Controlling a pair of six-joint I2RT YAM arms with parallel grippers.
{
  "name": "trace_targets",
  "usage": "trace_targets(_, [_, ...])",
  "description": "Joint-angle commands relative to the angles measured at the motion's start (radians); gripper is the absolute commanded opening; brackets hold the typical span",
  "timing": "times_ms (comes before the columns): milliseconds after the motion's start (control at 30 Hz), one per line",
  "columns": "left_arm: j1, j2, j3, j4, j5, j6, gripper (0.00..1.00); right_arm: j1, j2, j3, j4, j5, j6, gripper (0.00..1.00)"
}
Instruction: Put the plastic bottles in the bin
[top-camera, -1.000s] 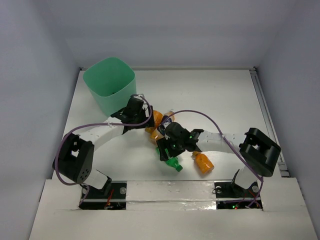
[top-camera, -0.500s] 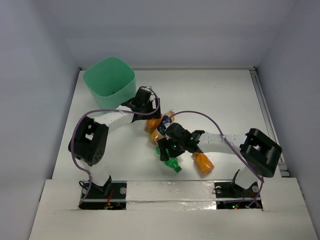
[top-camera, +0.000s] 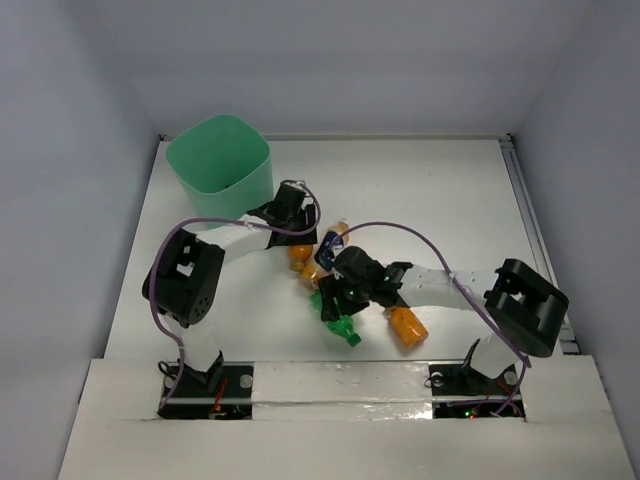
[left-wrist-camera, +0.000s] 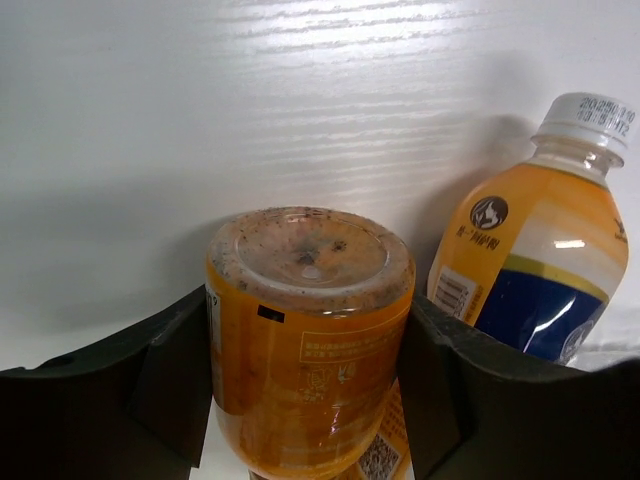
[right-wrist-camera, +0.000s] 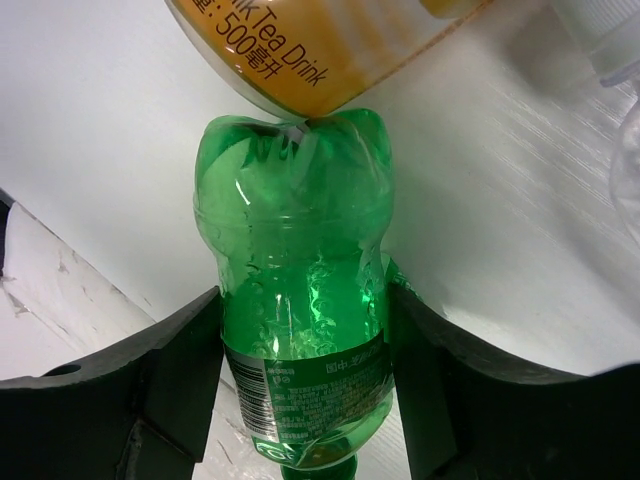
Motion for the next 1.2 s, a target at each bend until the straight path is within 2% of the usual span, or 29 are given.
trace_targets(0, [-0.002,-0.103,-0.020,0.003,0.000,-0.009,0.35,0.012,-0.014,-0.011,0.044,-0.006,0.008,0.56])
trace_targets(133, [-0.011,-0.235,0.012,-0.080,-0.002,-0.010,0.35,0.012,-0.046,-0.008,0.031,-0.003,0.008,0.49])
trace_targets(300, [-0.011,-0.381,0.106,-0.176,0.027,-0.014,0.33,0.012,-0.147,0.009,-0.027,-0.006,0.011,0.47])
trace_targets(433, [-0.011,-0.470,0.277,-0.262,0.014,-0.003,0.33,0.012,-0.239,0.035,-0.077,-0.018,0.026,0.46])
trace_targets(567, [0.019,-0.468,0.460,-0.316,-0.097,0.043,0.34,0.012,-0.317,0.052,-0.111,-0.035,0.040,0.46])
trace_targets(700, [0.166,-0.430,0.574,-0.325,-0.075,0.072,0.34,0.012,-0.376,0.125,-0.166,-0.014,0.045,0.46])
trace_targets(733, [0.232,-0.418,0.589,-0.307,-0.072,0.072,0.35,0.012,-0.391,0.147,-0.176,-0.009,0.045,0.46])
trace_targets(867, [0.343,-0.395,0.589,-0.257,-0.110,0.074,0.36,0.012,-0.391,0.263,-0.199,0.005,0.039,0.46])
trace_targets(900, [0.358,-0.389,0.588,-0.249,-0.111,0.075,0.39,0.012,-0.385,0.289,-0.199,0.011,0.037,0.46])
trace_targets(933, [0.370,-0.378,0.583,-0.230,-0.112,0.078,0.46,0.012,-0.374,0.350,-0.199,0.014,0.033,0.46])
trace_targets(967, [0.390,-0.372,0.583,-0.229,-0.112,0.079,0.70,0.012,-0.344,0.386,-0.199,0.016,0.027,0.46])
trace_targets(1000, [0.390,-0.366,0.586,-0.230,-0.108,0.075,0.77,0.012,-0.324,0.421,-0.202,0.019,0.020,0.46])
trace_targets(1067, [0.404,-0.364,0.595,-0.242,-0.070,0.065,0.85,0.012,-0.246,0.554,-0.216,0.031,-0.003,0.46])
trace_targets(1133, [0.404,-0.397,0.588,-0.240,-0.042,0.048,0.86,0.012,-0.186,0.657,-0.226,0.063,-0.026,0.46])
trace_targets(1167, [0.404,-0.416,0.583,-0.239,-0.017,0.040,0.86,0.012,-0.154,0.766,-0.237,0.081,-0.029,0.46])
